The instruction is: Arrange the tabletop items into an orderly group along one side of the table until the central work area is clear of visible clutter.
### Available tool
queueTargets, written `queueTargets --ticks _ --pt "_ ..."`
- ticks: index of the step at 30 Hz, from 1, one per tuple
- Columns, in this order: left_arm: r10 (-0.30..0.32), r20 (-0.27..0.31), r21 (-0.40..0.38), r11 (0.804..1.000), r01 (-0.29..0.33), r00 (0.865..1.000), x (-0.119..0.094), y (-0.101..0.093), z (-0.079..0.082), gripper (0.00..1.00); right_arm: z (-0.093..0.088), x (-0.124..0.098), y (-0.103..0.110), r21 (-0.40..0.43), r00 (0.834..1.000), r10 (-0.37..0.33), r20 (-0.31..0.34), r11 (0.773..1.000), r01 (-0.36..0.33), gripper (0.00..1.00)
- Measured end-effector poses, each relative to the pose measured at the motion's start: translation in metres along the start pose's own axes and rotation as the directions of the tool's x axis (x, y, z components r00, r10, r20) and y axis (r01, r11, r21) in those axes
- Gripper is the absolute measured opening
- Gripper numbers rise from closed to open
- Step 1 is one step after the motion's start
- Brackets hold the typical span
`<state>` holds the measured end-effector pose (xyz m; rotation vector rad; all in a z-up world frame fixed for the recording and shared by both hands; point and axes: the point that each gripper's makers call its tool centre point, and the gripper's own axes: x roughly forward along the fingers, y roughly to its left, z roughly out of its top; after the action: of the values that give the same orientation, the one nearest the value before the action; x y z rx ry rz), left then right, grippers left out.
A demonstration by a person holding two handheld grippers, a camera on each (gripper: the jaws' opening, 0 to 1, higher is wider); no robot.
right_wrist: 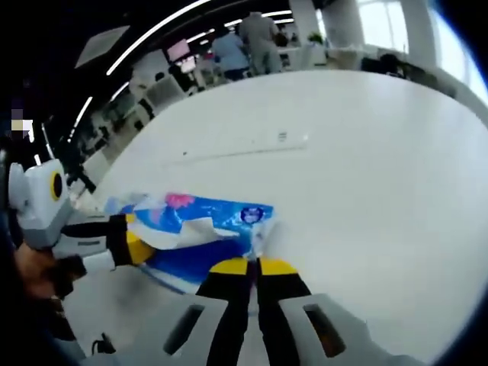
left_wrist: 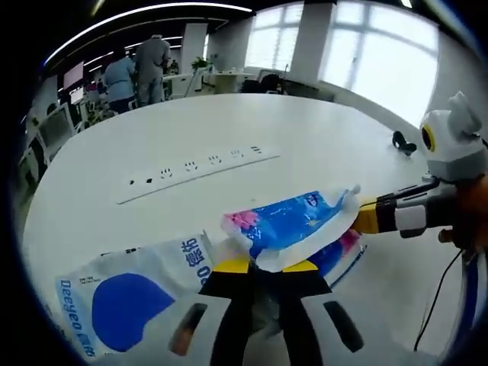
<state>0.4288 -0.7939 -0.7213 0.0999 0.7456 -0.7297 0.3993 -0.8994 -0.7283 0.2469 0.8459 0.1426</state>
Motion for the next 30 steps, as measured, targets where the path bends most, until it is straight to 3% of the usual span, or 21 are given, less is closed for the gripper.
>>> queueTargets --ticks 9,30 --pt "0.010 -0.029 -0.003 1.000 -0.010 1.000 0.004 0.001 -0.004 0.13 -0.001 0.009 -0.005 0.016 1.000 0.000 -0.013 1.000 0.001 0.00" --pt "0.044 -0.070 0.007 0.999 -0.043 0.997 0.001 0.009 -0.004 0.20 0.003 0.012 -0.005 -0.037 1.000 -0.010 -0.021 0.999 0.009 0.02"
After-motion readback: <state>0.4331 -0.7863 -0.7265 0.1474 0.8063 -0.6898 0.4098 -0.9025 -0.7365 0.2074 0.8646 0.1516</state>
